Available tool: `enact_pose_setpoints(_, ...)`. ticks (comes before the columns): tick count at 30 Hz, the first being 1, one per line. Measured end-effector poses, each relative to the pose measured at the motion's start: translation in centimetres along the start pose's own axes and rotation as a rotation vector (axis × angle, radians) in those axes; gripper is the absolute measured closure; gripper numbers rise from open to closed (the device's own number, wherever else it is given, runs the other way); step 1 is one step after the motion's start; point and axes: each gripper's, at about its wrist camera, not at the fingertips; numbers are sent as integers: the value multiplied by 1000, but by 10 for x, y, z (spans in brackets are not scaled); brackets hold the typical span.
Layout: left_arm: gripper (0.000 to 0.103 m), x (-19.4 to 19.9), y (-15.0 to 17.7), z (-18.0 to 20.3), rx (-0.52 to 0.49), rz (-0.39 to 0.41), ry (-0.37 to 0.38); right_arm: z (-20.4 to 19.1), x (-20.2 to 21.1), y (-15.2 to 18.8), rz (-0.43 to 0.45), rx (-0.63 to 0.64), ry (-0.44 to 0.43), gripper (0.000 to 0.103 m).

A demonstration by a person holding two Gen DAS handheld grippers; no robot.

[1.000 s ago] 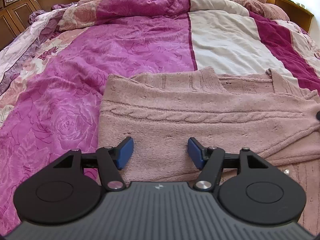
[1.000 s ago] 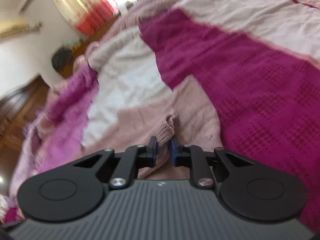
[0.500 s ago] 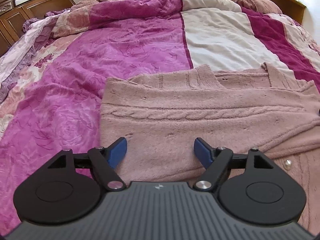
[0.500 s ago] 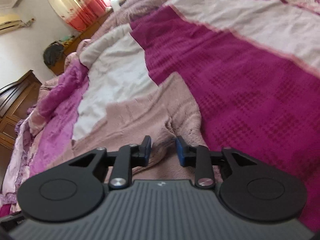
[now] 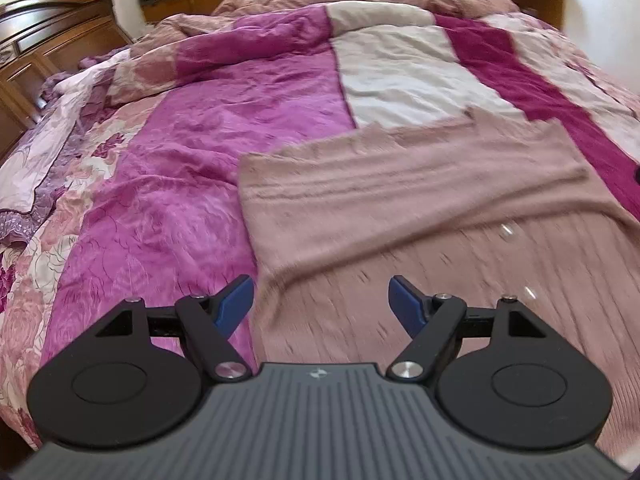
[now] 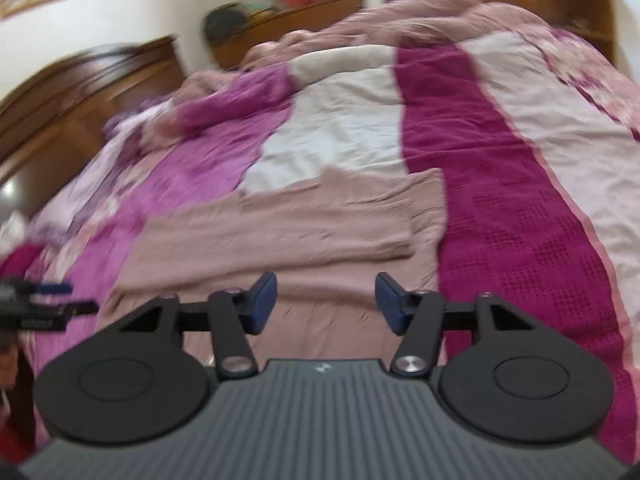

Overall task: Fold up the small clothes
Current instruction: 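Move both tools to the buttoned side edge of the cardigan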

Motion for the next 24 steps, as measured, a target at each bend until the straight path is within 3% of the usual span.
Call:
enact_pose_setpoints(8,23,51,39,22,-59,-31,140,-60,28,33,-121,275,-159,46)
enact_pose_setpoints(14,22,72,67,31,-133,-64,171,-92,39,68,-228,472,-246,46)
enact_pose_setpoints(24,22,92,97,50,-228,-140,290,-114,58,109,-376,692,-314,47)
Point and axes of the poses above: each gripper's, at about its wrist camera, not at the fingertips, and x roughly against the way its jaws point, z to its right, y to its underside, and after that the axes turned 9 degrees about z, right-handed
